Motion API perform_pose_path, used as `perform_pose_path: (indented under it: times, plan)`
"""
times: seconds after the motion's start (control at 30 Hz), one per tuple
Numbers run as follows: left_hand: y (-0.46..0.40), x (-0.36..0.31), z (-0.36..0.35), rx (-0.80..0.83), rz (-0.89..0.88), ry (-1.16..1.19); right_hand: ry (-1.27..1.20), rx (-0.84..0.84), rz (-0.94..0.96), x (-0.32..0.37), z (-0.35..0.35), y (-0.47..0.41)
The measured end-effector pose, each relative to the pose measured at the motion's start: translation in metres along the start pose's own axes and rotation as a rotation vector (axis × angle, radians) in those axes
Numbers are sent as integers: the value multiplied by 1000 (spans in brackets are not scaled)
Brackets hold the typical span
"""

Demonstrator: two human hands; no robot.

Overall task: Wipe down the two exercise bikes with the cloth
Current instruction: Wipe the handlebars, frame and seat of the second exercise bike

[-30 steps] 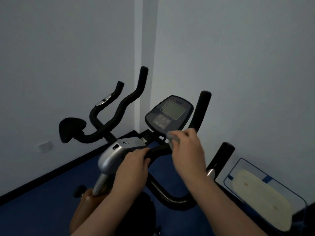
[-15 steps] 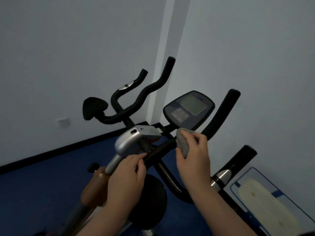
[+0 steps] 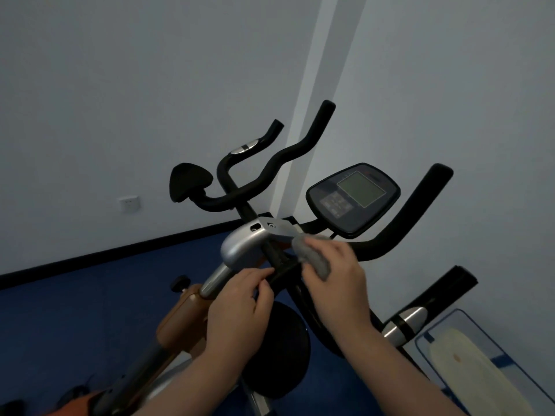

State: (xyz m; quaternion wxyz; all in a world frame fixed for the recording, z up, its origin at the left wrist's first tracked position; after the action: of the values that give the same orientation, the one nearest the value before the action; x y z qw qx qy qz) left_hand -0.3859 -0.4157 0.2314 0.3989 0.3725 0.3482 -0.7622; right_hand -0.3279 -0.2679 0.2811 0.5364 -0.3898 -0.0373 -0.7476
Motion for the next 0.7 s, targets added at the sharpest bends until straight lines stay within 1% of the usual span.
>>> perform_pose_path:
  times: [0.07, 0.1, 0.2, 0.23, 0.3, 0.33, 0.4, 0.47, 0.5, 0.53, 0.63, 0.67, 0.7]
  plan:
    - [1, 0, 1, -12, -9, 10, 16, 169, 107, 8, -4, -4]
    - [2, 1, 1, -22, -10, 11, 32, 178, 130, 9, 2, -11]
    - [3, 1, 1, -38, -1, 19, 113, -32, 92, 2, 34, -35]
    - [4, 1, 1, -45, 2, 23, 150, -71, 46, -1, 38, -36]
    - [4, 3, 1, -60, 8, 35, 234, -61, -20, -2, 25, -23]
    - [4, 4, 2, -67, 13, 48, 239, -37, -14, 0, 12, -10]
    - [5, 7, 2, -88, 20, 95, 149, 63, 69, 9, -12, 14]
    - [7, 11, 1, -107, 45, 169, 15, 183, 141, 13, -14, 15]
    - [9, 14, 0, -113, 71, 215, -42, 209, 151, 12, -6, 7]
    - [10, 17, 0, -116, 100, 256, -63, 190, 147, 9, 5, -3]
    - [13, 23, -1, -121, 148, 298, 46, -43, 76, -2, 42, -30]
    - [13, 24, -2, -122, 152, 294, 86, -87, 42, -4, 44, -30]
    - [13, 24, -3, -122, 154, 290, 107, -83, 13, -3, 38, -26]
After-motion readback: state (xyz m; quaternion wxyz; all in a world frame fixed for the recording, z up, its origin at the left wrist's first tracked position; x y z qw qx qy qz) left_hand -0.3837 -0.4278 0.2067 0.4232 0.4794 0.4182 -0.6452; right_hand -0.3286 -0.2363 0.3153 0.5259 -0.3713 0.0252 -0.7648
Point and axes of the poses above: each hand's wrist, its own y-axis away from the middle knuckle, its own z-axis out of the back of the hand, x = y × z, the point moved 5 cm from there along -y, towards the middle knuckle, and after that the axes turned 5 degrees about x, right-handed, at the moved point
